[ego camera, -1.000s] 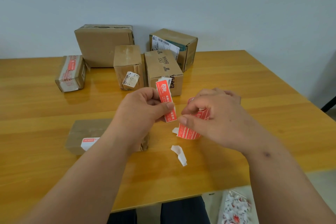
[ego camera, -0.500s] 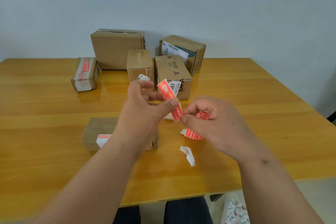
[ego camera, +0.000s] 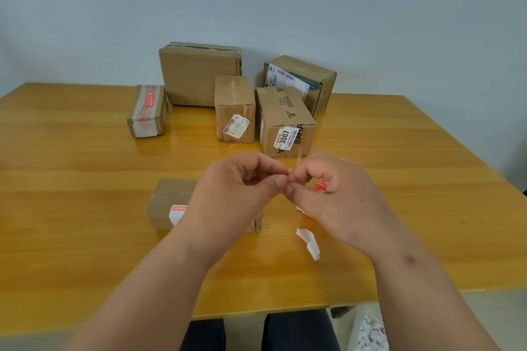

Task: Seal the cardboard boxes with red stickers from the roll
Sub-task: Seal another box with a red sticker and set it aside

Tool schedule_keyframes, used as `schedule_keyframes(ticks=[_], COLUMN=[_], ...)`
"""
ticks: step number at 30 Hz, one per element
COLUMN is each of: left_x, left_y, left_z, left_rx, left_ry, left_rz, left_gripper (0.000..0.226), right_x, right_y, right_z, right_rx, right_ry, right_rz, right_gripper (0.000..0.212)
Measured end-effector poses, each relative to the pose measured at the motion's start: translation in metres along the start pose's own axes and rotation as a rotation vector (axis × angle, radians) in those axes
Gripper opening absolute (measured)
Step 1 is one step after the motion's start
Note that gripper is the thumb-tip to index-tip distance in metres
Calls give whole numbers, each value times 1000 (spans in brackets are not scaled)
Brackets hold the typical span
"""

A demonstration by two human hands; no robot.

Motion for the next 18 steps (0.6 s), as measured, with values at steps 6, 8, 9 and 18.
schedule_keyframes(ticks=[6, 8, 9, 18], left_x=[6, 7, 8, 8], left_y=[-1, -2, -1, 0], left_z=[0, 1, 1, 1], left_rx=[34, 48, 49, 31], left_ry=[-19, -17, -21, -10], left_rz=[-65, -96, -103, -64], left_gripper=[14, 19, 21, 36], right_x=[-2, -3, -3, -6], right_y=[-2, -3, -4, -5], right_z=[2, 3, 3, 6], right_rx=[0, 2, 3, -47], right_ry=[-10, -15, -12, 64], right_rz=[45, 55, 61, -8], right_gripper=[13, 13, 13, 14])
Point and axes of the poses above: each hand's wrist, its own z-axis towards the middle knuckle, its own x-axis out of the back of the hand, y = z × x, the point moved 2 cm from there along z, towards the middle knuckle, and after that the axes turned 3 degrees about -y, right-handed, at the moved point
